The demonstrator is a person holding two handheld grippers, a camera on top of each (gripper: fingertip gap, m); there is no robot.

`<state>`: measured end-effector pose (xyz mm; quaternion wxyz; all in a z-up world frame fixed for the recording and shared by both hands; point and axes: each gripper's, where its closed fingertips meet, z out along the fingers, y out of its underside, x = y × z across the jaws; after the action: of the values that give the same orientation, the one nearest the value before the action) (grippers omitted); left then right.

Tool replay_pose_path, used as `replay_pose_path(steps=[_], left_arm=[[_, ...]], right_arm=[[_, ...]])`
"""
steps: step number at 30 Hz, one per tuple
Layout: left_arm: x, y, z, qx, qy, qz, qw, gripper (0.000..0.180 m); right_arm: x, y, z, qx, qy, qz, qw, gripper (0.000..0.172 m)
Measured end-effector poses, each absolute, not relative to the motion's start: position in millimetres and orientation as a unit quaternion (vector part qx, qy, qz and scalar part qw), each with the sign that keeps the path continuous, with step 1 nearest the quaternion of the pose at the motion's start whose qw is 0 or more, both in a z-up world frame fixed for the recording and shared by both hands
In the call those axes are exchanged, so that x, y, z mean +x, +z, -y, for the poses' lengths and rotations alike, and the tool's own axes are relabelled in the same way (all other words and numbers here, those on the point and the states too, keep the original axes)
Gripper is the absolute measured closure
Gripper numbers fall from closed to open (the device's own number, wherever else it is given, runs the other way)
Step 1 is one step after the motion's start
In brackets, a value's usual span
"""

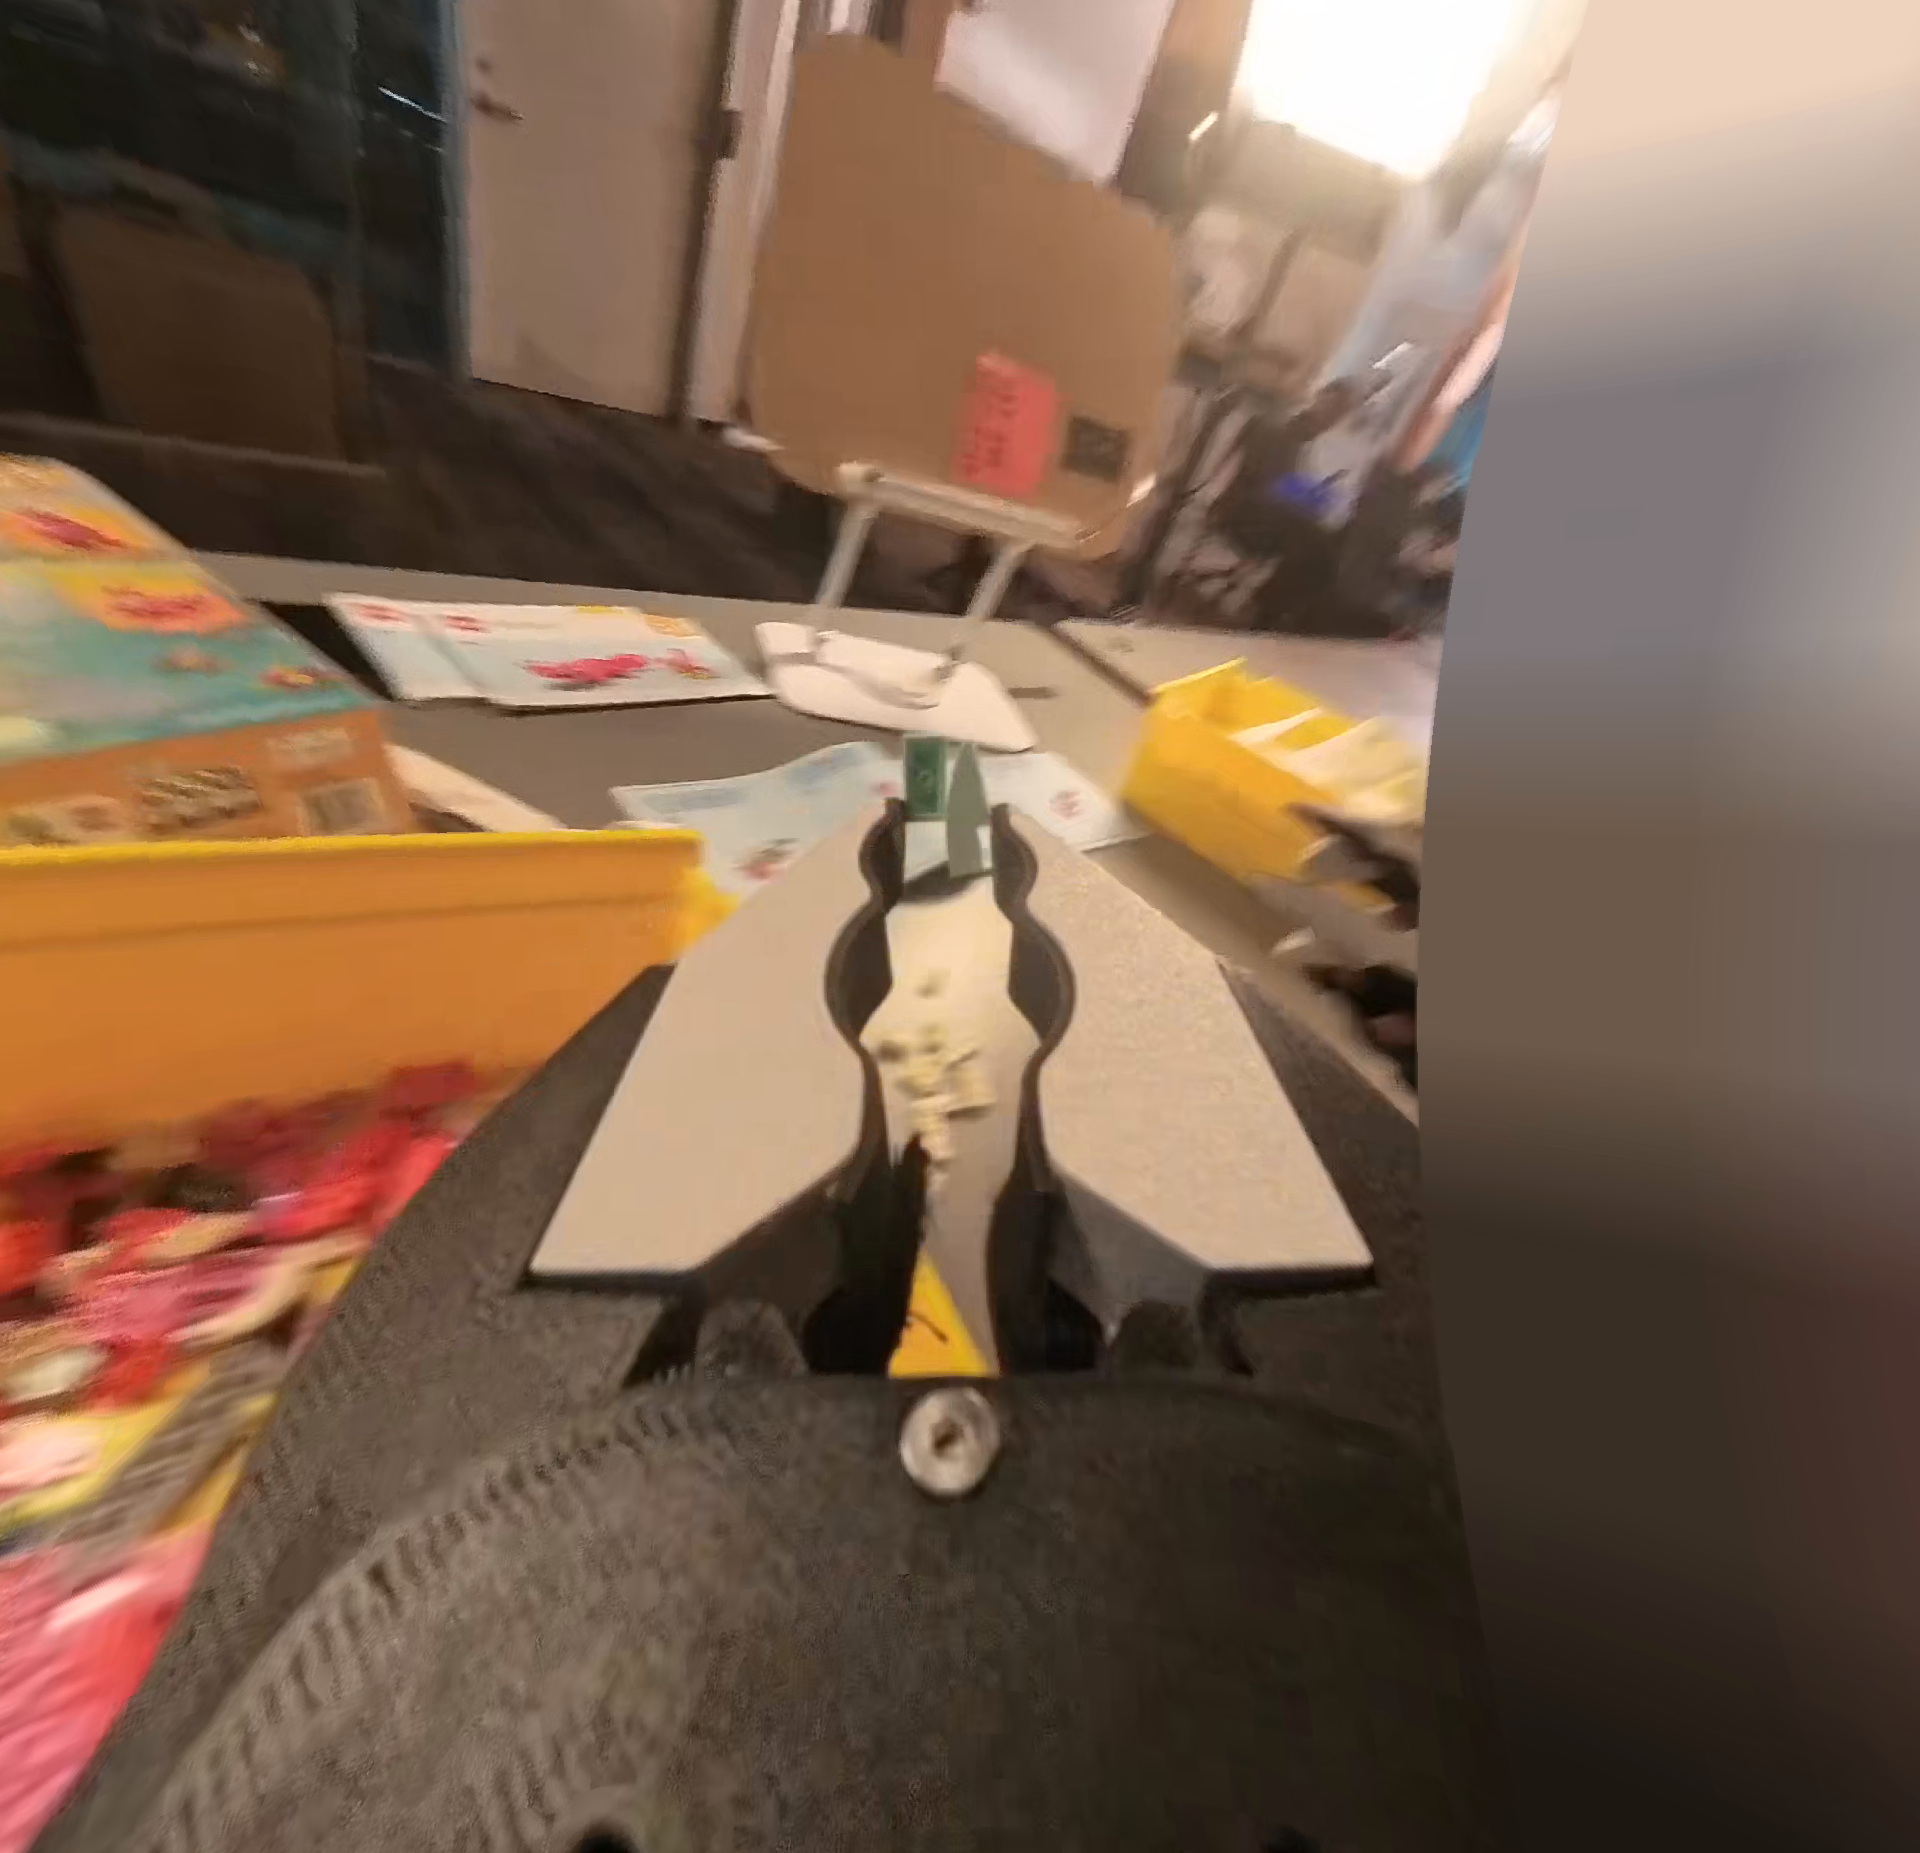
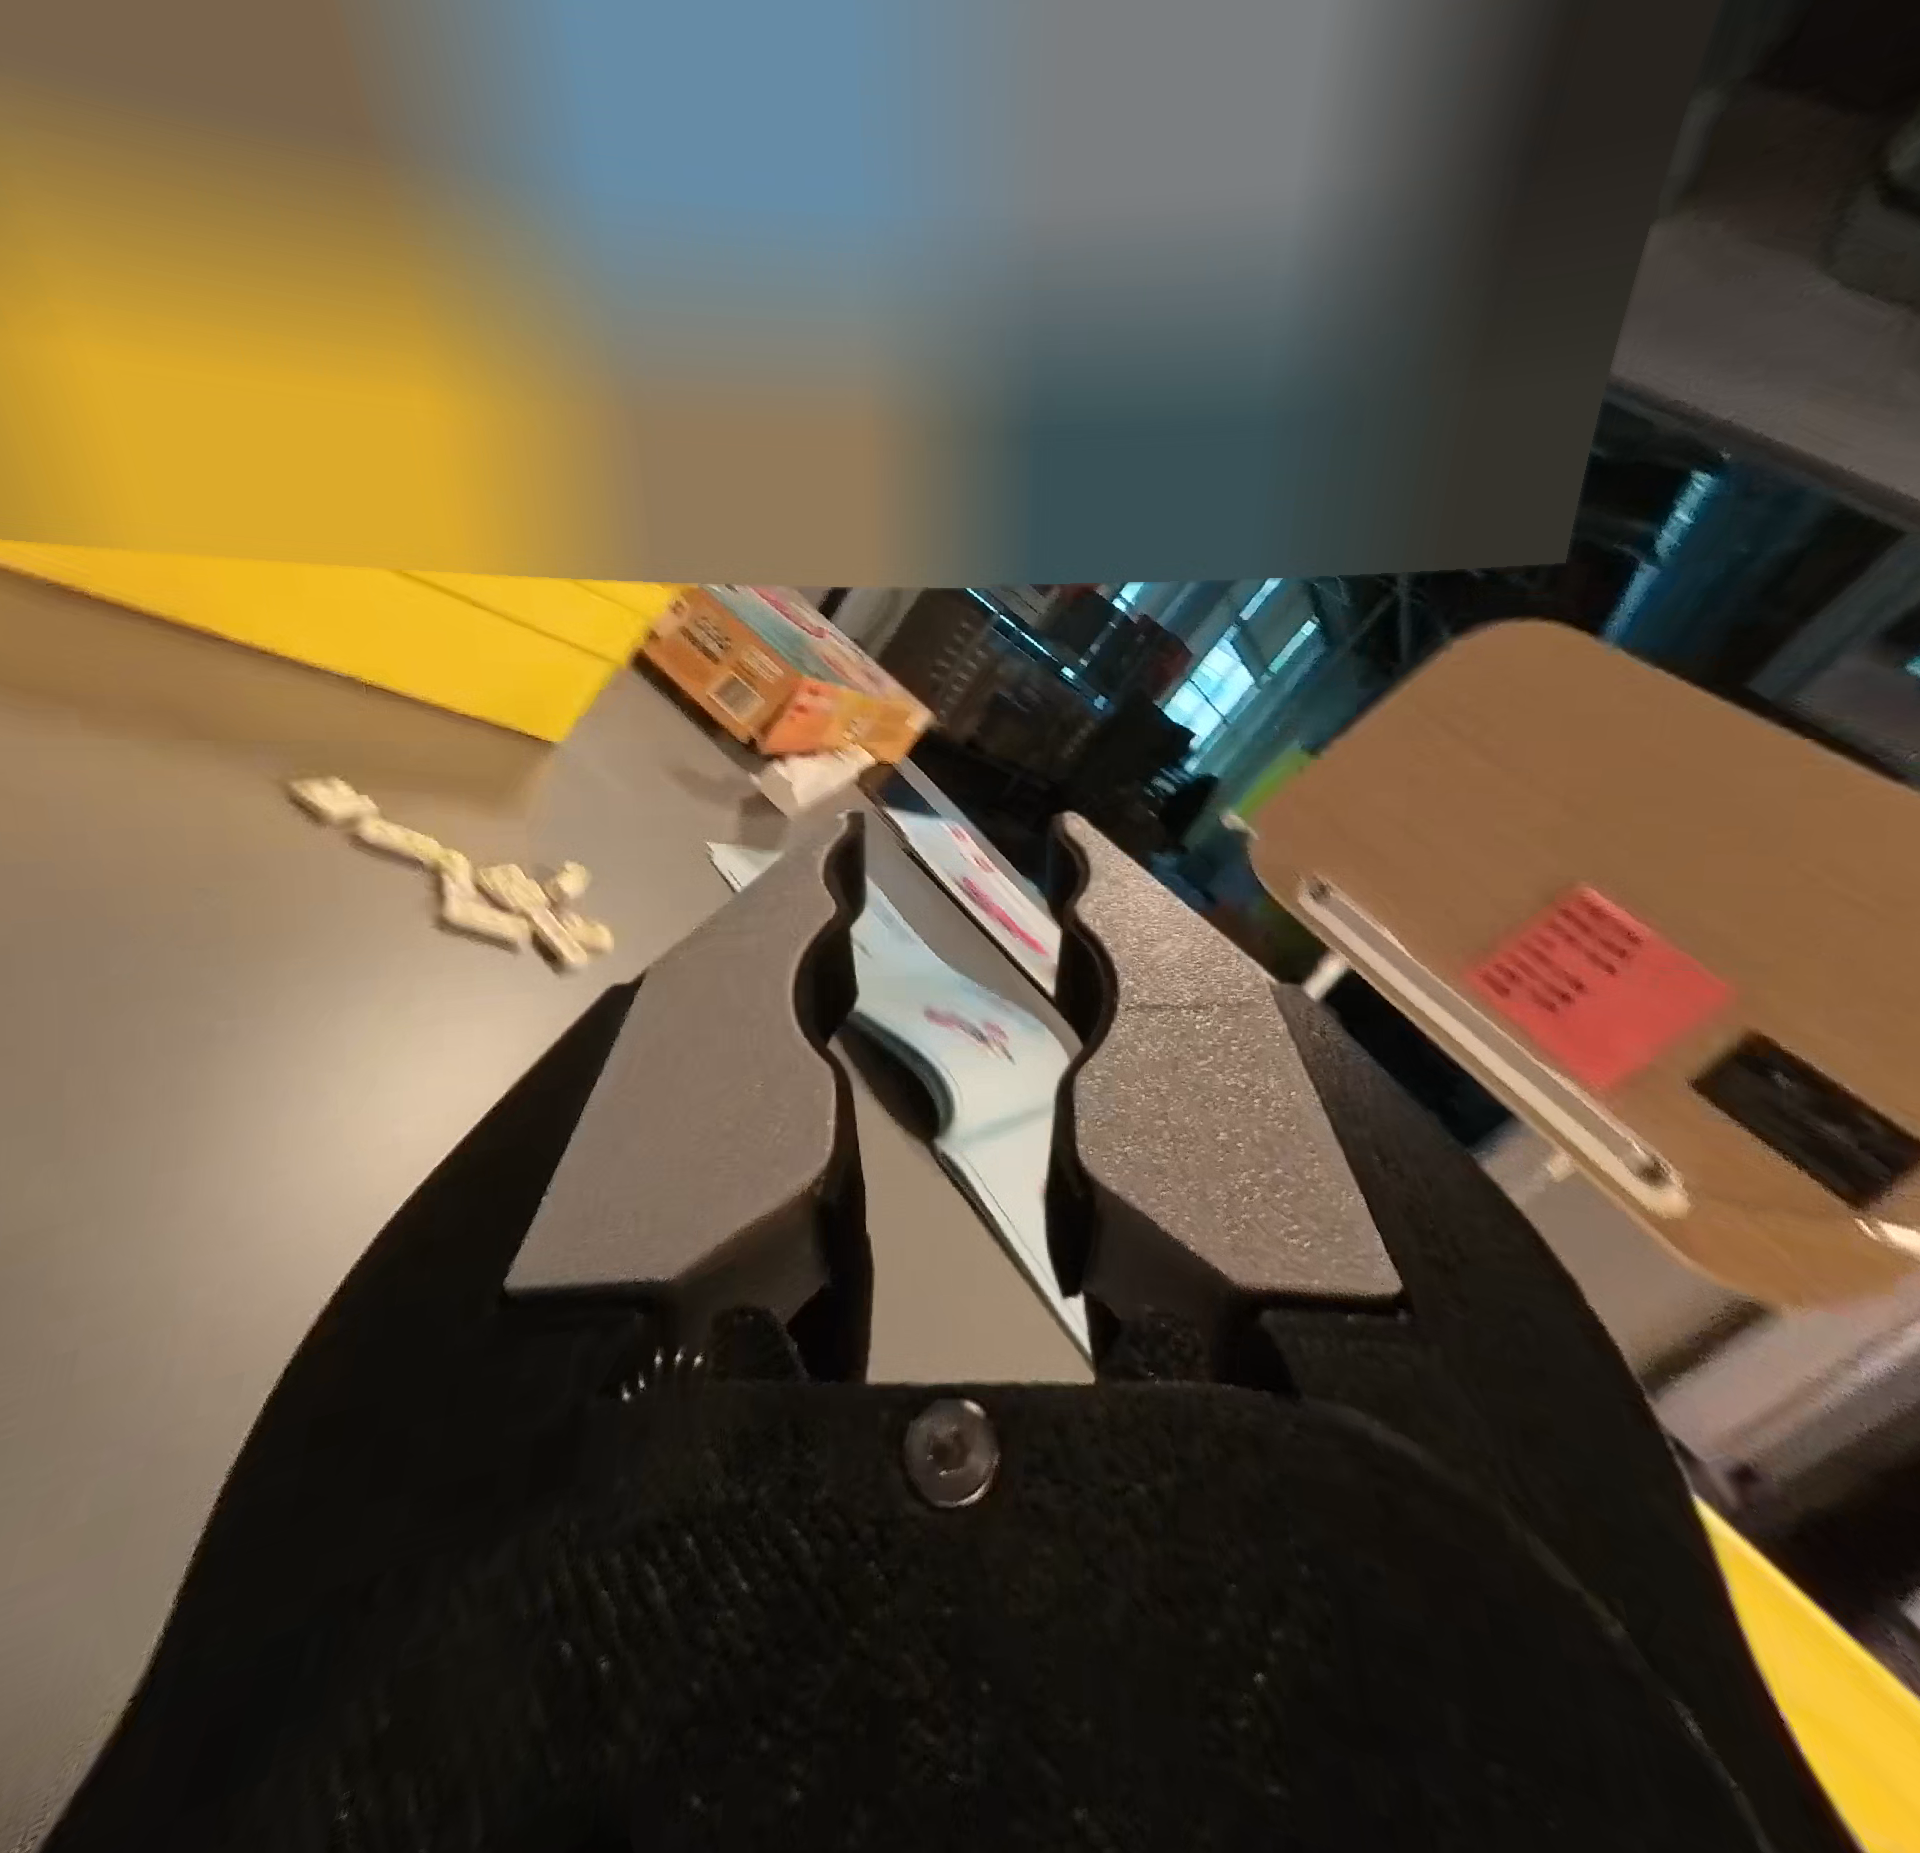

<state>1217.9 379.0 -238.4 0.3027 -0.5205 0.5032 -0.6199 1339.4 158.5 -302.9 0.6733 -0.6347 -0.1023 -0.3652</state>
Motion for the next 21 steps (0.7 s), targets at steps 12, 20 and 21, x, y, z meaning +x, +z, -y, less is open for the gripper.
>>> replay_pose_path(steps=[12, 20, 21], left_arm=[[1179, -366, -448, -0.731, -0.402, -0.534, 0.142, 0.165], [1137, -419, -446, -0.723, -0.179, -0.661, 0.095, 0.141], [1142, -416, -452, -0.715, -0.178, -0.665, 0.12, 0.132]], right_arm=[[1232, -250, -253, -0.627, -0.242, 0.282, 0.685, 0.132], [1295, -285, -186, -0.636, -0.332, 0.16, 0.678, 0.138], [1309, -290, -174, -0.639, -0.35, 0.14, 0.67, 0.139]])
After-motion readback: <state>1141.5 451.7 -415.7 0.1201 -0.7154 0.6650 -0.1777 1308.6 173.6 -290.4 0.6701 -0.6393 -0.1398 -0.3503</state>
